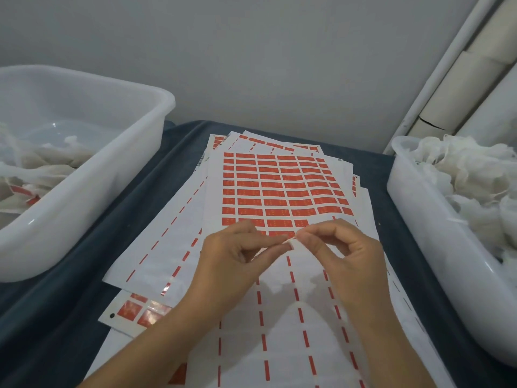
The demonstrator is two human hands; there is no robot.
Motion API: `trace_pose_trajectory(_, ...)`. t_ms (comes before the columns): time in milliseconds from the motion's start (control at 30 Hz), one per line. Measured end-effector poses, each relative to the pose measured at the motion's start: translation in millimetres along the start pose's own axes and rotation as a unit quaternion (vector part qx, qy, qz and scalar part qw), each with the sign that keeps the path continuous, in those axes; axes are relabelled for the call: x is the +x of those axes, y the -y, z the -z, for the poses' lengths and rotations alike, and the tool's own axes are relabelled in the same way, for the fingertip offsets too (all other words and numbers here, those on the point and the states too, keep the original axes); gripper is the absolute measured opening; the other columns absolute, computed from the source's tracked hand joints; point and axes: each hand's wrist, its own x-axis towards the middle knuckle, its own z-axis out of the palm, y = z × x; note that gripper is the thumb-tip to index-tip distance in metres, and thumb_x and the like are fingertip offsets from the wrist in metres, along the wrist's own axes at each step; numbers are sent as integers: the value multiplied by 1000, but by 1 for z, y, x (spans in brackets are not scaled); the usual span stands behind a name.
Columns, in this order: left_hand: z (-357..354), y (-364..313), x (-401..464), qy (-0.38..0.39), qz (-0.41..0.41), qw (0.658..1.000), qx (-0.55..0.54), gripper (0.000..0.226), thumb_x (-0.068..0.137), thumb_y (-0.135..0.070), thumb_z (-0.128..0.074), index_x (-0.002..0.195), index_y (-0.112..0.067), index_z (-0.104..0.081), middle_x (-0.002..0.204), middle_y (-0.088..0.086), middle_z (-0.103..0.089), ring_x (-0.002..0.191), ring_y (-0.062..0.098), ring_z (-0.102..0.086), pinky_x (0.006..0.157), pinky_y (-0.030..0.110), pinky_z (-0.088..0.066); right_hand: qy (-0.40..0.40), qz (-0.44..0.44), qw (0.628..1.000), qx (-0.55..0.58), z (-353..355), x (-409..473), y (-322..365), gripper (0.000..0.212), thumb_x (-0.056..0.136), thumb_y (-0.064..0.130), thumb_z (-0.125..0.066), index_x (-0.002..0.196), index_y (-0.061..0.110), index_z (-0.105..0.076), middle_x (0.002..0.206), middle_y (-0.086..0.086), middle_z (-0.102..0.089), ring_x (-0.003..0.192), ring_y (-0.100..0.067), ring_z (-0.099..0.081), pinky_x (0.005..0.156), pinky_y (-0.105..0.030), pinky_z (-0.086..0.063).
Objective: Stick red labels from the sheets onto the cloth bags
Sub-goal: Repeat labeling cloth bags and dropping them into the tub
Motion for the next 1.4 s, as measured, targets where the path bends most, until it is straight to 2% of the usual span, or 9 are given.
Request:
trace_pose_trajectory(100, 4, -6, 3, -1, 188, 957, -222, 19, 53, -43, -67, 68, -36, -76, 57, -15, -64, 46, 6, -57, 39, 9, -31, -36, -44, 990, 132, -1, -1, 3, 29, 65, 51, -60, 88, 32, -63, 91, 34, -65, 92, 11, -60, 66, 1, -43)
trace_pose_trajectory(133, 5, -6, 5, -4, 223, 938, -266, 22, 52, -40, -68, 69, -30, -77, 50, -11, -60, 45, 9, -59, 46, 8, -47, -39, -52, 986, 152, -3, -1, 4, 34, 63, 53, -60, 90, 32, -62, 93, 32, -65, 93, 9, -61, 65, 0, -44)
trace_pose_trajectory(167, 6, -6, 6, -5, 240, 922, -303, 25, 52, -38, -70, 71, -24, -77, 45, -9, -54, 45, 20, -57, 71, 16, -34, -34, -57, 984, 163, -6, -2, 4, 36, 62, 53, -60, 90, 32, -62, 94, 30, -66, 93, 6, -62, 64, -1, -45)
trace_pose_trajectory(200, 8, -7, 6, -5, 245, 911, -332, 28, 53, -37, -71, 74, -20, -77, 43, -6, -48, 36, 19, -45, 48, 8, -48, -23, -61, 983, 174, -10, -4, 5, 35, 61, 52, -62, 89, 32, -63, 94, 27, -67, 93, 3, -63, 65, -2, -46)
trace_pose_trajectory(267, 8, -7, 6, 0, 243, 901, -361, 30, 54, -38, -71, 76, -18, -77, 42, -1, -40, 37, 9, -29, 40, 12, -32, 4, -65, 979, 195, -19, -7, 4, 31, 58, 49, -66, 85, 32, -66, 92, 19, -70, 92, -4, -66, 70, -8, -50)
trace_pose_trajectory(900, 3, -5, -1, 43, 228, 890, -393, 21, 56, -37, -71, 68, -20, -74, 42, -3, -44, 36, 8, -32, 40, 12, -34, 26, -61, 970, 235, -24, -11, 0, 16, 62, 39, -65, 77, 40, -73, 83, 15, -73, 84, -10, -70, 69, -14, -53)
trace_pose_trajectory(1067, 1, -7, -2, 21, 217, 891, -398, 13, 63, -27, -66, 66, -16, -73, 43, -9, -52, 34, 5, -44, 39, 10, -37, 12, -41, 976, 212, -25, -11, -1, 15, 65, 33, -65, 76, 23, -68, 77, 15, -72, 77, -7, -70, 65, -9, -51)
trace_pose_trajectory(1300, -2, -3, -2, -7, 221, 898, -381, 15, 63, -33, -65, 59, -20, -71, 45, -10, -54, 35, 4, -47, 40, 10, -39, 3, -18, 977, 214, -33, -15, 3, 26, 68, 26, -66, 91, 20, -56, 73, 12, -71, 67, -8, -70, 61, -9, -50)
trace_pose_trajectory(1400, -5, -3, -3, -28, 186, 944, -272, 18, 63, -42, -64, 63, -26, -72, 49, -13, -58, 41, 2, -52, 42, 10, -40, -19, -39, 974, 224, -30, -13, -1, 47, 64, 28, -68, 104, 25, -44, 78, 12, -72, 69, -10, -70, 60, -9, -50)
